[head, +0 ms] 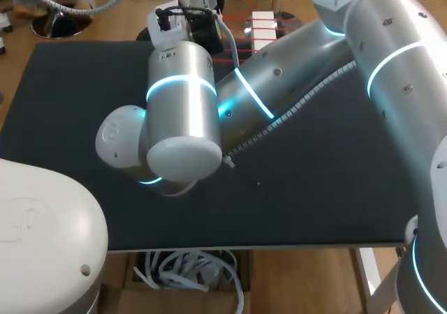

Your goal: Grab the tape and strap the tape.

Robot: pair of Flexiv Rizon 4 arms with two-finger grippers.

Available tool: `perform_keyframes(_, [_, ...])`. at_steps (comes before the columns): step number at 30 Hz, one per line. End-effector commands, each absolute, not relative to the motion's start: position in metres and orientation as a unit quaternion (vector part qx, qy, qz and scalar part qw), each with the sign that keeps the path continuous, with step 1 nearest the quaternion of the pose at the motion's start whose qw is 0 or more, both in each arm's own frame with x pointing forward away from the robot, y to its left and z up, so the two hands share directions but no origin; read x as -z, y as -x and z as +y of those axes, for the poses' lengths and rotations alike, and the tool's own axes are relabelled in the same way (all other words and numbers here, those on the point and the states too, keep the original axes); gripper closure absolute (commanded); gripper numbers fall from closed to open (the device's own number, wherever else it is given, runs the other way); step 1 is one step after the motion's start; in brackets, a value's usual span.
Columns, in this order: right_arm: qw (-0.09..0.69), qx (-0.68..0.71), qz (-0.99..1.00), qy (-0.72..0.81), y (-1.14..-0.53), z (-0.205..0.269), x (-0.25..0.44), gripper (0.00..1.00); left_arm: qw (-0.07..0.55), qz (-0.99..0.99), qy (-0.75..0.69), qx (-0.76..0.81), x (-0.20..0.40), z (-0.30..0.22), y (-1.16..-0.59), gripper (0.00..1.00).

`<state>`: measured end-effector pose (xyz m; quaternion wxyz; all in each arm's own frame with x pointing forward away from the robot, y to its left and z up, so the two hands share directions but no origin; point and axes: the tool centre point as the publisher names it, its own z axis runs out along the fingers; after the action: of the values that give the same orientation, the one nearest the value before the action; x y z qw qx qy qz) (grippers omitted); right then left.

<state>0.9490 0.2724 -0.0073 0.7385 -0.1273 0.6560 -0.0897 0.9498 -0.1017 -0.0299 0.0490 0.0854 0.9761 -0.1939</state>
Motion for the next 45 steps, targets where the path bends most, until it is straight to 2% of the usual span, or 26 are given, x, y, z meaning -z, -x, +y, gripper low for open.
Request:
perform_keyframes(1, [0.738, 0.090, 0.656, 0.130, -0.949, 0.273, 0.006, 1.00, 0.048, 0.977, -0.085, 0.192, 0.029, -0.102, -0.950, 1.00])
perform_keyframes(37, [0.735, 0.081, 0.659, 0.137, -0.947, 0.292, 0.006, 1.00, 0.048, 0.977, -0.085, 0.192, 0.029, -0.102, -0.950, 1.00])
perform_keyframes(38, [0.736, 0.081, 0.659, 0.137, -0.947, 0.291, 0.006, 0.90, 0.048, 0.977, -0.085, 0.192, 0.029, -0.102, -0.950, 1.00])
perform_keyframes(39, [0.736, 0.082, 0.659, 0.136, -0.948, 0.291, 0.006, 0.69, 0.048, 0.977, -0.085, 0.192, 0.029, -0.102, -0.950, 1.00])
perform_keyframes(40, [0.736, 0.084, 0.658, 0.134, -0.948, 0.290, 0.005, 0.57, 0.048, 0.977, -0.085, 0.192, 0.029, -0.102, -0.950, 1.00])
perform_keyframes(43, [0.737, 0.086, 0.657, 0.133, -0.948, 0.287, 0.004, 0.40, 0.048, 0.977, -0.085, 0.192, 0.029, -0.102, -0.950, 1.00])
perform_keyframes(45, [0.738, 0.087, 0.657, 0.129, -0.947, 0.285, 0.003, 0.57, 0.048, 0.977, -0.085, 0.192, 0.029, -0.102, -0.950, 1.00])
